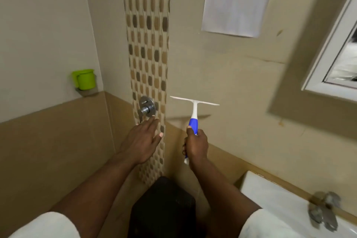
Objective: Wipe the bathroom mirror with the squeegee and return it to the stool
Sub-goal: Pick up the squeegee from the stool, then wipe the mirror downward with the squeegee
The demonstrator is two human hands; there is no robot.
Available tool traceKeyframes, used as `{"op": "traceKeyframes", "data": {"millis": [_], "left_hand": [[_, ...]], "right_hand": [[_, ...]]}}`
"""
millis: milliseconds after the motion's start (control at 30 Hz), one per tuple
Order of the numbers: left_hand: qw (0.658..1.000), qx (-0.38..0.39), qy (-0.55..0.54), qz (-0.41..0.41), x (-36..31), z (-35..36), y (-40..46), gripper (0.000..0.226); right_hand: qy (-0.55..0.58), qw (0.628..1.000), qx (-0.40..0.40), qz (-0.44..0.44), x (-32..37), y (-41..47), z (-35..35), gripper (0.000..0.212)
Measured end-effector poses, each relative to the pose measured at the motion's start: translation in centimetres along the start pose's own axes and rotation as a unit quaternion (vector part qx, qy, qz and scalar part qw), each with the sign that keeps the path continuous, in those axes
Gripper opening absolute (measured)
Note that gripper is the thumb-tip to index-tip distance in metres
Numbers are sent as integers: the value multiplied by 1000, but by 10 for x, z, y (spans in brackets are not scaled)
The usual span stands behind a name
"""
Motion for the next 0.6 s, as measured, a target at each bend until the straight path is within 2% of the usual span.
{"op": "traceKeyframes", "data": {"millis": [600], "left_hand": [[989, -128, 47, 47, -123, -170, 20, 59]], "right_hand": [[76, 988, 32, -132, 194, -50, -89, 23]]}}
Point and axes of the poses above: each hand's wrist, its own y-axis towards the middle knuckle, its own z-axis out of the palm, x = y × z, the point moved 9 cm from there along y, towards the middle knuckle, and after that the axes turned 5 degrees about -x, right-handed, at the moved point
